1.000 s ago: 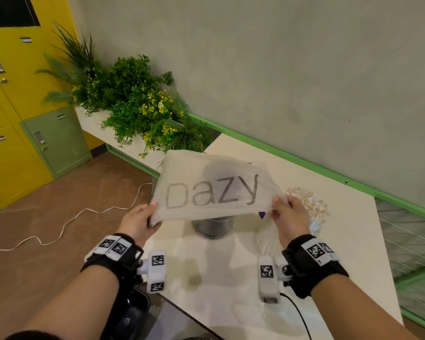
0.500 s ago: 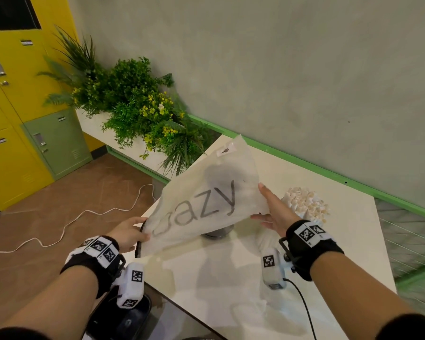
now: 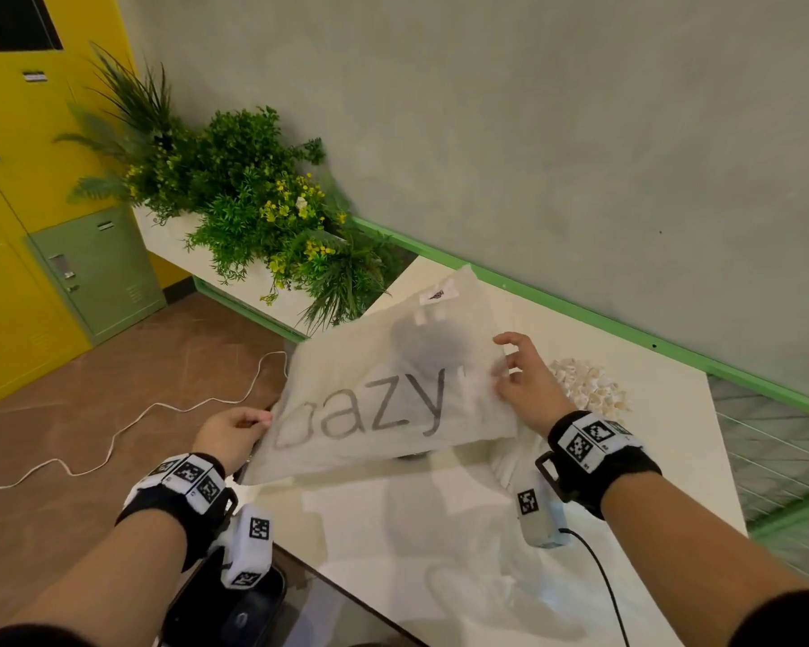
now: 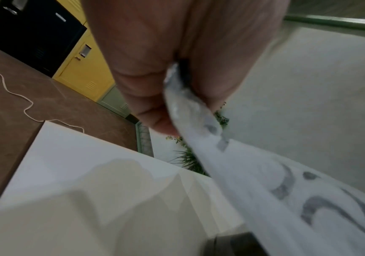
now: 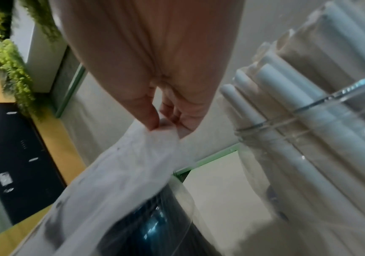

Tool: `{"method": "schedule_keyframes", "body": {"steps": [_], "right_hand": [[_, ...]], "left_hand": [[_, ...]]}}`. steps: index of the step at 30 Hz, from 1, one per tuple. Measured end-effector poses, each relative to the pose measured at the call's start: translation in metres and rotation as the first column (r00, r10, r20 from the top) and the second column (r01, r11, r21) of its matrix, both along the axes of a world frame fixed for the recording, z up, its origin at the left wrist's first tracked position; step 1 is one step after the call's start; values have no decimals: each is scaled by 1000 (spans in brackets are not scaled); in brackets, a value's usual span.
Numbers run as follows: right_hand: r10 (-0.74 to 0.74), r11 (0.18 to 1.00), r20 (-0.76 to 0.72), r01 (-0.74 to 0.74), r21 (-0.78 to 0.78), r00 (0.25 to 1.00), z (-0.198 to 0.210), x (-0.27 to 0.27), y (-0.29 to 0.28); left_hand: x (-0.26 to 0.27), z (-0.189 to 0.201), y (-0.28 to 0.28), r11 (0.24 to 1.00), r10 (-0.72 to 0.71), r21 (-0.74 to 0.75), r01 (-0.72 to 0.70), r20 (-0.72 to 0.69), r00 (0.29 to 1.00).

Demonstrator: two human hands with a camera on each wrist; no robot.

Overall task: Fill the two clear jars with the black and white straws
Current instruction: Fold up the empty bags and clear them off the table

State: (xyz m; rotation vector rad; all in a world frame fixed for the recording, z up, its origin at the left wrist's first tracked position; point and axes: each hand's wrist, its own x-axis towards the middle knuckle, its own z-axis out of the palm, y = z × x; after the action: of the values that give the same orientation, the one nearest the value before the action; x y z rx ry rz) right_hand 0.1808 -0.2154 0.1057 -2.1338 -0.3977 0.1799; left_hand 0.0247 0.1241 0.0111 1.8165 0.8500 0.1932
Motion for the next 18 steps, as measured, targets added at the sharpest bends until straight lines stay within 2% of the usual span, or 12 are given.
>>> {"method": "schedule_keyframes", "body": {"steps": [3, 6, 9, 11, 12, 14, 16, 18], "right_hand": [[-72, 997, 74, 69, 40, 995, 1, 3, -4], [-89, 996, 113, 88, 15, 990, -1, 0, 0], [-81, 992, -43, 84, 90, 996, 1, -5, 3], [21, 999, -100, -19, 29, 995, 1, -9, 2], [63, 997, -79, -66, -37, 995, 0, -10, 2], [65, 988, 39, -59, -140, 997, -6, -9, 2], [-9, 994, 180, 29, -108, 984, -12, -7, 1], [-40, 997, 260, 56, -57, 965, -15, -4, -2]], "left_hand": [[4, 3, 7, 995, 98, 18, -100, 98, 990], [11, 5, 11, 997, 70, -43, -65, 122, 990], [13, 4, 15, 988, 47, -147, -35, 79, 996], [12, 5, 15, 980, 37, -198, -28, 42, 998], [12, 6, 14, 984, 17, -180, -16, 4, 1000], [11, 7, 11, 998, 5, -57, -9, -68, 998], [12, 6, 10, 999, 38, 26, -36, -79, 996], [13, 6, 10, 997, 64, 34, -62, -50, 997]]}}
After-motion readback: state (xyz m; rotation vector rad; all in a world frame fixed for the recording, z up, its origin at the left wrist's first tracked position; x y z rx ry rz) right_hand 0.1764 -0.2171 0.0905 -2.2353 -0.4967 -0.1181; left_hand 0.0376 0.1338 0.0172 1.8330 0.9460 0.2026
